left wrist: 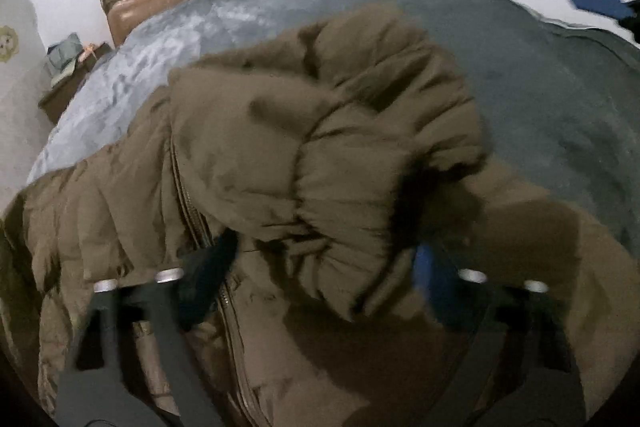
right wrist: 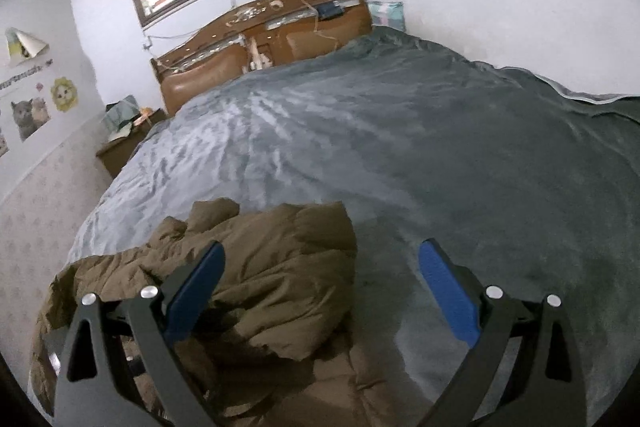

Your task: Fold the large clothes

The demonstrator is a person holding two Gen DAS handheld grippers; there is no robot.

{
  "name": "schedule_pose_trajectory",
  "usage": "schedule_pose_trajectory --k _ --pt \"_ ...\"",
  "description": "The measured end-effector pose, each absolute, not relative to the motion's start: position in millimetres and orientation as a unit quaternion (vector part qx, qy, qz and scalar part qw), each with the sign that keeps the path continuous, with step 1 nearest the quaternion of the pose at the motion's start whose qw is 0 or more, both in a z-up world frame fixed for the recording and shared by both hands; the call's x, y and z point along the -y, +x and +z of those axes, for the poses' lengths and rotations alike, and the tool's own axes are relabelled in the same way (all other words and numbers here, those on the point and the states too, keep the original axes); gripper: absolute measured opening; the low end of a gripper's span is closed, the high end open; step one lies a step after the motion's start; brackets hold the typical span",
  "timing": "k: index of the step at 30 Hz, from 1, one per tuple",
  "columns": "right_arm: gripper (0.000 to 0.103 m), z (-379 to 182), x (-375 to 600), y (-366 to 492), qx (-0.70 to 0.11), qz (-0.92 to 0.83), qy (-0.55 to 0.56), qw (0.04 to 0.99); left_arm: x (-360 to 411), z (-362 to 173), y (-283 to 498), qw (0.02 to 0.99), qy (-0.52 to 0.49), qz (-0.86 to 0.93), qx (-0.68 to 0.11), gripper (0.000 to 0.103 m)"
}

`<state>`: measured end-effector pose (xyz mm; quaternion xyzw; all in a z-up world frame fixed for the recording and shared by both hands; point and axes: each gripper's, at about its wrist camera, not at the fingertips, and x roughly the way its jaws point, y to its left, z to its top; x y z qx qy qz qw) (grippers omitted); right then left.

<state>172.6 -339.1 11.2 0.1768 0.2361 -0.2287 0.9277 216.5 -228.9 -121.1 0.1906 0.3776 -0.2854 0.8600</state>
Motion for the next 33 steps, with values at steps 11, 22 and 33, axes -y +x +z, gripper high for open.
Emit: schedule_pose_trajectory --k 11,22,33 --pt "0.097 -16.0 340.3 193.4 -0.278 -0.215 0.166 0.921 138.9 -62.6 273.7 0.894 0.117 -0.253 -0.350 0.013" --pt "0.097 -78.0 340.6 248.0 -0.336 -0.211 0.154 0.905 8.0 -89.3 373.6 0.906 0.029 -0.125 -0.404 0.020" --pt "0.037 -128.4 329.2 296.2 -0.379 -0.147 0.174 0.897 12.7 -133.1 410.1 0.886 0.030 -0.123 -0.446 0.029"
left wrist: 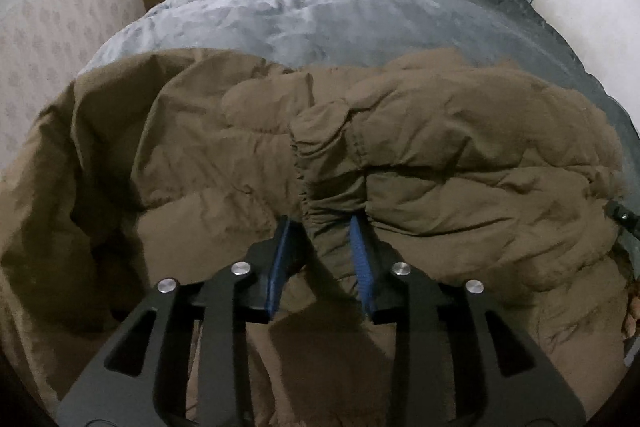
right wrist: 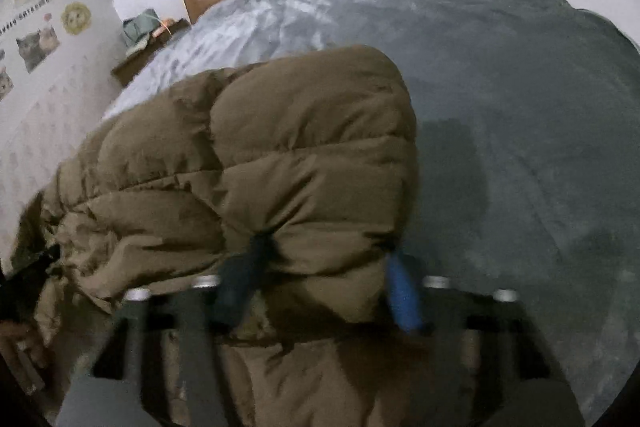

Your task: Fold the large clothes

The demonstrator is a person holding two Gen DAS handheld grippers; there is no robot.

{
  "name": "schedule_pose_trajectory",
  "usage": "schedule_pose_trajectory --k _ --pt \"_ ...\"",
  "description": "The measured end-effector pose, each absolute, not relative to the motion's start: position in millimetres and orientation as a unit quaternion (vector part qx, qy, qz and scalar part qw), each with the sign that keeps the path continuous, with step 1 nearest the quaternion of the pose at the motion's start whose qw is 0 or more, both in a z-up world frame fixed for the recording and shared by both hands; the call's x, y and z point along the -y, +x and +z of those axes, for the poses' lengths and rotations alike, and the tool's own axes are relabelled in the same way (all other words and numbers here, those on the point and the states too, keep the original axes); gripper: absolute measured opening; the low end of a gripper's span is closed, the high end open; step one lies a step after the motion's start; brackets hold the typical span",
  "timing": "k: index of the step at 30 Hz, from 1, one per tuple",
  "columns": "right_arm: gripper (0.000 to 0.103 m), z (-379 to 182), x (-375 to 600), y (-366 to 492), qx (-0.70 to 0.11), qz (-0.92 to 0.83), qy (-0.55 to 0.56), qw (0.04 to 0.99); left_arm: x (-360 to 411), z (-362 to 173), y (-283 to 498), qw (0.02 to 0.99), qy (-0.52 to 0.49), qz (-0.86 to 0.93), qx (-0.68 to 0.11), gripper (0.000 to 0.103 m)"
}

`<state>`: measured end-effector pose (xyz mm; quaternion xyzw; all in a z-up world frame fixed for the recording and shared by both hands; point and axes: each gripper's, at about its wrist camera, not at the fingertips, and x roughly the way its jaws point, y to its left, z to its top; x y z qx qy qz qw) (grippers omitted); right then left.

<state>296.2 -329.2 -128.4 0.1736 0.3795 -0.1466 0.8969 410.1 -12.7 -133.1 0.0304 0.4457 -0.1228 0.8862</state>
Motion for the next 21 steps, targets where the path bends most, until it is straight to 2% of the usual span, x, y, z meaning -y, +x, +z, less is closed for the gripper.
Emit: schedule_pose_trajectory --k 1,2,6,10,12,15,16,17,18,19,20,21 --pt "0.020 -129.0 329.5 295.5 -0.379 -0.147 0.175 0.897 14.2 -137.7 411.6 0.884 0.027 -0.125 -0.451 0.029" --pt "0.010 -128.1 330.7 294.2 -0.377 -0.148 0.176 0.897 8.7 -140.3 410.4 0.881 0.025 -0.128 -0.455 0.022" --pt "0.005 -84.1 333.9 268.5 -0.322 -0.177 0.174 0.914 9.2 -127.3 418.8 0.875 0.008 -0.148 -0.460 0.007" --pt "0.004 -35.1 319.1 237.9 -0.261 -0.238 0.128 0.927 17.9 -113.9 416.1 0.880 0.029 -0.150 -0.449 0.007" --pt "0.006 -49.1 324.1 250.3 -0.295 -0.252 0.121 0.914 24.3 -127.9 422.9 0.873 0.037 -0.144 -0.464 0.007" --pt "0.018 -101.3 331.3 279.5 -0.392 -0.227 0.126 0.883 27.1 -151.3 433.4 0.859 0.043 -0.134 -0.493 0.007" --pt "0.037 -117.2 329.8 283.9 -0.418 -0.227 0.117 0.872 27.9 -153.2 436.6 0.857 0.039 -0.133 -0.496 0.007" --pt "0.052 -125.0 326.3 286.4 -0.435 -0.227 0.102 0.865 26.4 -152.8 438.7 0.858 0.034 -0.131 -0.496 0.007" --pt "0.058 -123.5 323.7 285.2 -0.435 -0.235 0.089 0.865 23.5 -148.0 440.8 0.862 0.026 -0.125 -0.491 0.007" --pt "0.073 -116.9 322.5 282.4 -0.427 -0.245 0.079 0.867 22.7 -140.8 441.1 0.868 0.020 -0.121 -0.481 0.007" --pt "0.086 -110.6 322.1 278.2 -0.418 -0.252 0.074 0.870 21.8 -136.0 438.1 0.874 0.019 -0.118 -0.471 0.014" --pt "0.090 -98.2 320.5 272.6 -0.398 -0.267 0.068 0.875 22.0 -126.2 435.5 0.886 0.029 -0.107 -0.450 0.025"
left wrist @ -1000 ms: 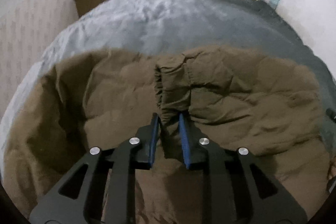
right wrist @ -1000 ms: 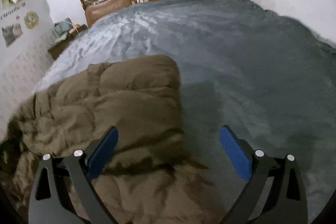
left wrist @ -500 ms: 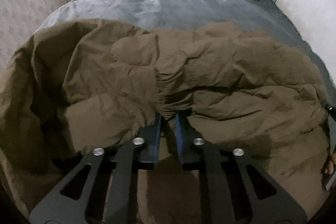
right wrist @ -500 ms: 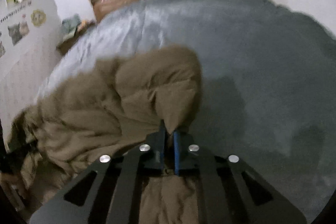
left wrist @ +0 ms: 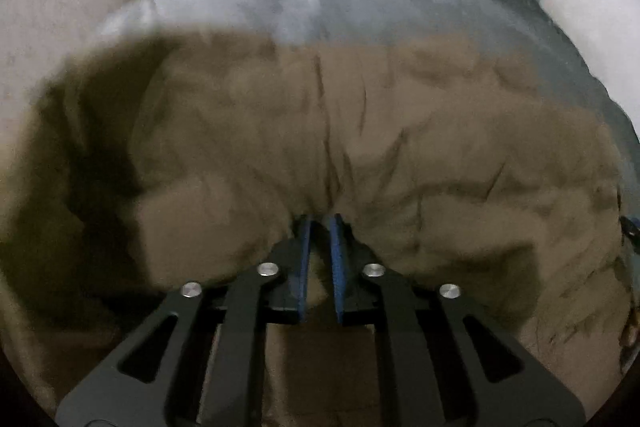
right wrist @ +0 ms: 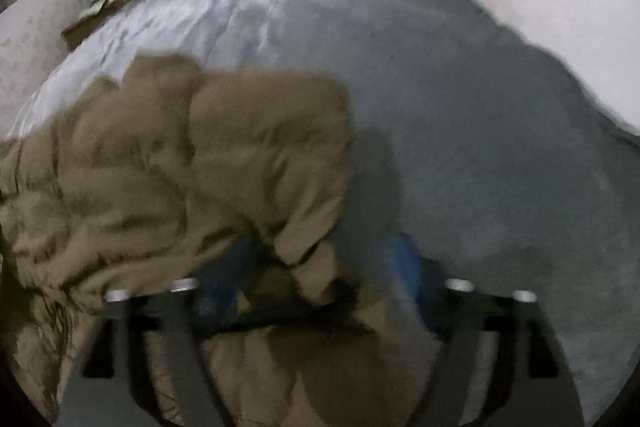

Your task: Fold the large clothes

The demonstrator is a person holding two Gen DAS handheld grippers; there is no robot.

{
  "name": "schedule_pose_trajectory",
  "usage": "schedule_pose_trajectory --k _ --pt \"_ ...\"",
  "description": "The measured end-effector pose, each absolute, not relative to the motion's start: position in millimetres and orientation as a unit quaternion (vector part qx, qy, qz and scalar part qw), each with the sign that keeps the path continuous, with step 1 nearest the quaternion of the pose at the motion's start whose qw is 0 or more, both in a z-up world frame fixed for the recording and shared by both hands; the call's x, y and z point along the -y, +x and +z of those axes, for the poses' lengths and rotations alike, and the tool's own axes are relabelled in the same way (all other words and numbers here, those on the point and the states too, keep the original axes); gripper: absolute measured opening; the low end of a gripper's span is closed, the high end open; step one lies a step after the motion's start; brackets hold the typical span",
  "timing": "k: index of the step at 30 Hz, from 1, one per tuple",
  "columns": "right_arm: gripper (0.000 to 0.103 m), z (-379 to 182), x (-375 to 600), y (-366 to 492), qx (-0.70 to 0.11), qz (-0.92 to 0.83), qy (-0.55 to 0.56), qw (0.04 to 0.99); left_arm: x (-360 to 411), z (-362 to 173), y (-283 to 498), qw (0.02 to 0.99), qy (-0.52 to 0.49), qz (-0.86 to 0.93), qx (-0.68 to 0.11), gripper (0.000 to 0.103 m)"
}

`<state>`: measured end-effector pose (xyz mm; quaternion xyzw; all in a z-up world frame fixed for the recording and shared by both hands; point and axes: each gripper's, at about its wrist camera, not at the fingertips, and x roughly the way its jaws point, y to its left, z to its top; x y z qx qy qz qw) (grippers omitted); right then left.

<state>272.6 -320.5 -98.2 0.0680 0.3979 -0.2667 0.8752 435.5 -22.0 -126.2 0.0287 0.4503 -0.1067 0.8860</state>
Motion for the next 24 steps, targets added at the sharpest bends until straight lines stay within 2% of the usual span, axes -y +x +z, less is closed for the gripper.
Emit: schedule_pose_trajectory --k 1,2,4,6,7,8,11,14,17,21,24 --pt "0.092 -86.7 317.7 266.8 -0.376 -0.279 0.063 0.881 26.1 -112.4 430.2 0.904 0.052 -0.089 -0.415 0.056" --pt "0.092 -78.0 314.7 262.5 -0.358 -0.285 0.063 0.887 28.6 -101.8 424.1 0.917 0.068 -0.076 -0.385 0.073" --pt "0.093 -63.8 308.9 254.7 -0.321 -0.279 0.070 0.902 35.9 -82.8 410.5 0.936 0.073 -0.077 -0.335 0.076" --pt "0.098 -51.8 300.9 256.8 -0.287 -0.246 0.095 0.921 40.5 -75.5 401.1 0.941 0.058 -0.094 -0.320 0.083" --pt "0.099 -50.6 295.9 261.5 -0.280 -0.224 0.109 0.927 45.3 -75.4 400.1 0.942 0.044 -0.097 -0.319 0.094" --pt "0.101 -51.5 291.5 267.8 -0.278 -0.207 0.115 0.931 48.8 -78.1 400.2 0.942 0.039 -0.091 -0.321 0.100" --pt "0.101 -76.9 276.6 295.4 -0.324 -0.182 0.104 0.923 61.5 -83.6 402.2 0.941 0.063 -0.061 -0.328 0.100" --pt "0.101 -123.4 272.3 322.4 -0.421 -0.186 0.097 0.883 62.6 -65.5 394.2 0.956 0.064 -0.024 -0.285 0.100" --pt "0.102 -139.1 277.0 332.3 -0.440 -0.182 0.110 0.872 44.5 -53.5 379.9 0.964 0.033 -0.024 -0.261 0.100" --pt "0.102 -151.3 267.2 334.0 -0.440 -0.188 0.087 0.874 65.5 -94.7 393.6 0.927 0.025 -0.108 -0.358 0.100" --pt "0.102 -157.1 265.7 335.8 -0.447 -0.196 0.069 0.870 88.7 -120.7 397.3 0.915 0.066 -0.135 -0.376 0.100"
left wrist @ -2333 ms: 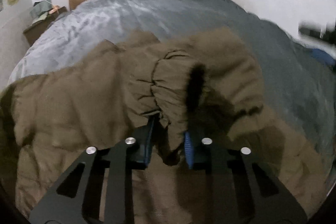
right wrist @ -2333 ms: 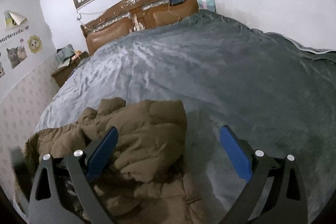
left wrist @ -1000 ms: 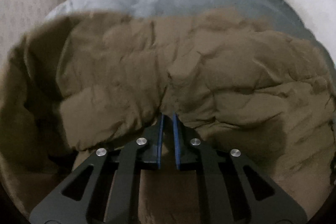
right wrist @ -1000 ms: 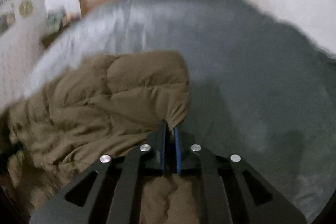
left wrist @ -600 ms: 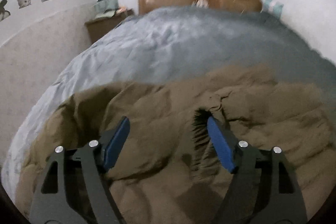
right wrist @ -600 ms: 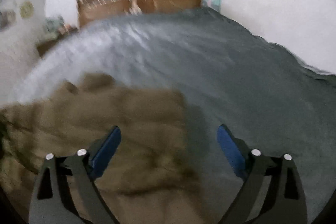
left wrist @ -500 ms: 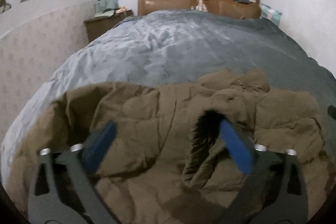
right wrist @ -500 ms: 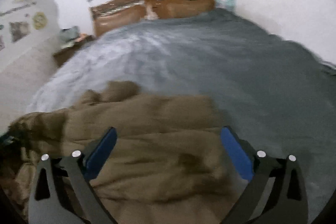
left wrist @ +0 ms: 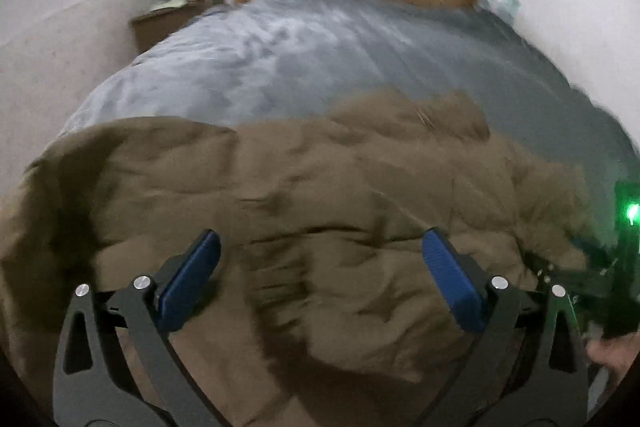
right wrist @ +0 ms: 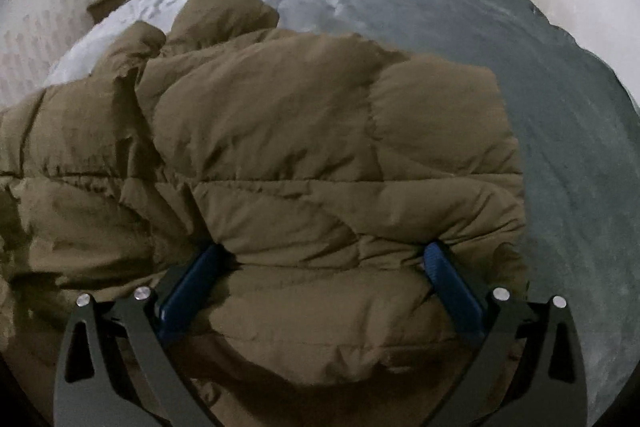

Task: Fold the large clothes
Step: 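Fold the grasped jacket part over the body and release both grippers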

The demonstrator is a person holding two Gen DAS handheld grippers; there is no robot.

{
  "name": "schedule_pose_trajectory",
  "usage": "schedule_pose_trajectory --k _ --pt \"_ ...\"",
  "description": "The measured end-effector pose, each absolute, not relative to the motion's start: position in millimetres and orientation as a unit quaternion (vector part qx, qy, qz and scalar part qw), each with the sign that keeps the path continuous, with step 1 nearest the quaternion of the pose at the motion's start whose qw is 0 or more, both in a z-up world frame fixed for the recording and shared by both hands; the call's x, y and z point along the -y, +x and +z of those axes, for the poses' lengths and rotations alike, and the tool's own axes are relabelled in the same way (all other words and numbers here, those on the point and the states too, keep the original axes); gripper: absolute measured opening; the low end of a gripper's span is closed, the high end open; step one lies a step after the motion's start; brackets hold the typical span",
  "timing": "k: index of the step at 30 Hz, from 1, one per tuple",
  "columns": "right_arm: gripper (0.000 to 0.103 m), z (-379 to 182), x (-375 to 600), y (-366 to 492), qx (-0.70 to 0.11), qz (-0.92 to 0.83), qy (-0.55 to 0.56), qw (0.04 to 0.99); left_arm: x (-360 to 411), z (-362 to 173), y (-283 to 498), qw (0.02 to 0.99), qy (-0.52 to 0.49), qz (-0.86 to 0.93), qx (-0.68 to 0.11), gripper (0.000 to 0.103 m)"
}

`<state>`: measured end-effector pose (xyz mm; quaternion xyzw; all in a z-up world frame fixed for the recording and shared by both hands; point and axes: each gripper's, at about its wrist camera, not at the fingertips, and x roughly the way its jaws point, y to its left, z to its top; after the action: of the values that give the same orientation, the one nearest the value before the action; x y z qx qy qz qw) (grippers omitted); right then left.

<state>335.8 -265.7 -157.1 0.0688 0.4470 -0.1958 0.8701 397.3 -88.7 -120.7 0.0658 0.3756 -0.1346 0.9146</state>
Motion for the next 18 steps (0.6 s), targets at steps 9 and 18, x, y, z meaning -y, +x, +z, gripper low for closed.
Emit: schedule_pose_trajectory --k 9,18 --pt "0.102 -165.6 270.7 333.6 -0.456 -0.196 0.054 0.866 76.5 -180.1 429.4 0.872 0.041 -0.126 -0.472 0.100" --pt "0.101 -149.6 275.3 324.5 -0.452 -0.193 0.071 0.868 73.4 -149.6 413.0 0.903 0.065 -0.120 -0.408 0.093"
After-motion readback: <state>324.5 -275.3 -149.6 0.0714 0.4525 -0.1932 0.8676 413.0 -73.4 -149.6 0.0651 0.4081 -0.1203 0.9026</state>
